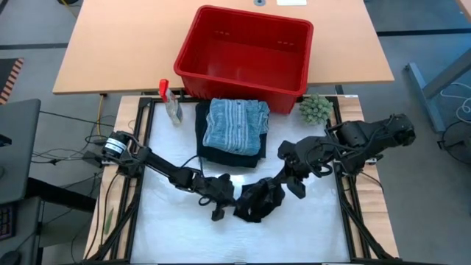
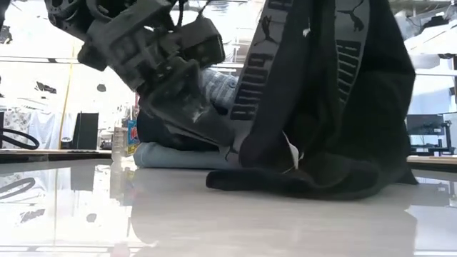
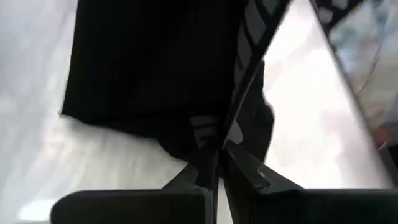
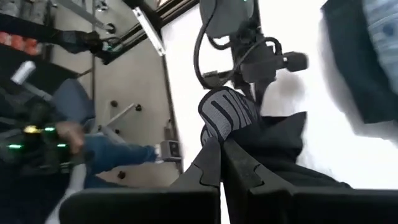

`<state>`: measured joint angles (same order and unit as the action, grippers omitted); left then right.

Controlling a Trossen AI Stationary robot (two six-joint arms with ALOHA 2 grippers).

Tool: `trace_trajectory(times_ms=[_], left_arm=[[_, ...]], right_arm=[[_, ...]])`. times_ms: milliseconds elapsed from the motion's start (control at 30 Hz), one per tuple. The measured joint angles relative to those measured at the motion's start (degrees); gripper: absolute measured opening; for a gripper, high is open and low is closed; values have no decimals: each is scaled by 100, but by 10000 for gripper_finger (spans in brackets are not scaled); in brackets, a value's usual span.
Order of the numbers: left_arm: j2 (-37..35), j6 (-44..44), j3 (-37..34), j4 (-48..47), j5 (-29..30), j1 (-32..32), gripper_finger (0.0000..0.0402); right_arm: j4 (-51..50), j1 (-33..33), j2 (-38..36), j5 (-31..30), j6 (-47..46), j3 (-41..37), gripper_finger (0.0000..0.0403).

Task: Fold Laundry from Bin
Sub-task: Fold the black underwear from the red laundry

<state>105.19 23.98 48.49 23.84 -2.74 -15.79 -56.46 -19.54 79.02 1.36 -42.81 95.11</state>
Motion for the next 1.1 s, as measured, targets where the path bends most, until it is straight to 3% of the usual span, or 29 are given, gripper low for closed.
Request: trace_trajectory(times_ms=[67, 167, 233, 333, 467, 567, 633, 733, 867, 967, 1100], left_arm=[[-65, 643, -4, 82, -187, 9, 2], [-520, 995, -5, 61, -288, -57, 0], [-1014, 1209, -105, -10, 129, -121, 0], [-1924, 1728, -581, 57, 1228, -153, 0], [-3101, 3208, -1514, 335, 3078, -263, 0], [-3487, 4743, -2180, 437, 4220, -496, 0], [-3586, 5553, -2501, 775, 4809, -684, 0], [-3600, 6101, -2804, 1496, 5627, -929, 0], [-3654, 5811, -2892, 2813, 6193, -985, 0], [-3767, 4805, -2885, 4052, 6194, -891, 0], [-4158, 2984, -2884, 5566, 5857, -779, 0]], right_arm=[[-163, -91, -6, -269, 81, 1, 25], [-844, -393, -118, -1319, -105, -2, 22], [-1218, -652, -286, -1917, -458, -49, 22], [-951, -1085, -694, -2278, -922, -556, 21], [205, -1652, -1174, -2898, -1294, -1759, 21], [1757, -1835, -1332, -3538, -1208, -2670, 22], [2999, -1820, -1246, -3558, -863, -3142, 22], [4195, -1741, -880, -3327, -185, -3416, 21], [4753, -1659, -472, -3227, 752, -3178, 21], [5153, -1587, -241, -3252, 1517, -2919, 21], [5206, -1593, 18, -2805, 1911, -2698, 21]])
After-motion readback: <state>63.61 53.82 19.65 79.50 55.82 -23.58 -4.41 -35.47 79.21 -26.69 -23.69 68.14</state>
